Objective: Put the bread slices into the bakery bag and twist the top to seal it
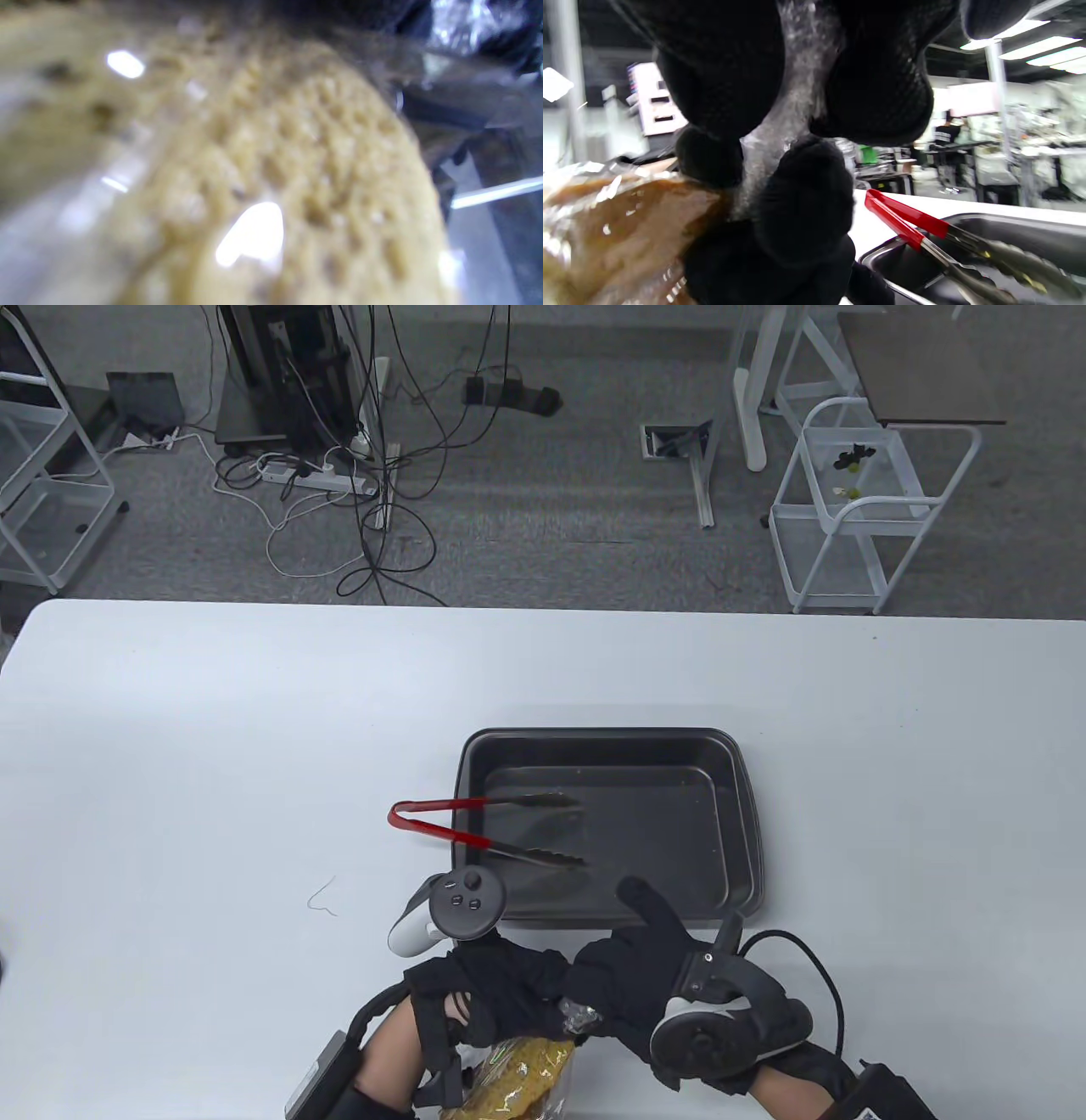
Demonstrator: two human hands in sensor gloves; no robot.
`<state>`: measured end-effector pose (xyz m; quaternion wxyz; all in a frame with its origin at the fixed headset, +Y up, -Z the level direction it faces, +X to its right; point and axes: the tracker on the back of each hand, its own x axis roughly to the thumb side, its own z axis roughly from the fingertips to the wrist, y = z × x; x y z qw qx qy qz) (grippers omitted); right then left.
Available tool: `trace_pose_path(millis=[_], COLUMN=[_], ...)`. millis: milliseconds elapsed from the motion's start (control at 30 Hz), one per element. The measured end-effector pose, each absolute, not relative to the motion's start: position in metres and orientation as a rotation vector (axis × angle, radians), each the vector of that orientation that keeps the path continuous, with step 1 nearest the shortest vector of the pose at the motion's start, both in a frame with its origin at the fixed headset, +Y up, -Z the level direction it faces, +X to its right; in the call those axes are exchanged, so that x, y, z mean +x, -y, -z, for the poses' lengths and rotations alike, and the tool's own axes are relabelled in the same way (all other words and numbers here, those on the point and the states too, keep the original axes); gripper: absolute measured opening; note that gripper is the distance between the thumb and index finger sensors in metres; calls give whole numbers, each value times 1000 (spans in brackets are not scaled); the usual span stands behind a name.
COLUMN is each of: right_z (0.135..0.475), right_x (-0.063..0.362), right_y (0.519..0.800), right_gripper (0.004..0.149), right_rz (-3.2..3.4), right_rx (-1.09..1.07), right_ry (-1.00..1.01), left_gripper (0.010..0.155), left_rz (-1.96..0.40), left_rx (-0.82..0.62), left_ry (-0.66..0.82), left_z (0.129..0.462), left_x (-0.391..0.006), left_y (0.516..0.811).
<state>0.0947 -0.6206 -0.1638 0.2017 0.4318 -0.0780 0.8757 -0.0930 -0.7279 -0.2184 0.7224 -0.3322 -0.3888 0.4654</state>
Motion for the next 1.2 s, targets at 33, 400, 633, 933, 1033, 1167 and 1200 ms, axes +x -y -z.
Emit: trace_pose_path(millis=[33,400,633,933,1033,1167,1200], right_z=[169,194,187,181,178,182,182], right_x=[99,113,128,127,126,132,134], right_y=[625,666,695,741,744,746,747], right_gripper=[44,41,66,58,55,52,52], right_rz=[-2437,-2277,-2122,-1849,-1825,-1866,-1861], right_rx=[1073,266,241,148,135,201,207], right_ry=[207,11,-67,-165,-41,44,54], left_gripper=[60,58,50,52,60,71,74], left_rz=[-1004,-147,-325,-281,-215,-226,-227], left_rx=[-638,358,252,309,315,187,153], left_ry=[804,286,341,270,252,276,290], left_z=[215,147,154,148,147,151,152], left_x=[-97,-57,-64,-57,-50,-47,-48], left_y=[724,702,714,726,727,730,730])
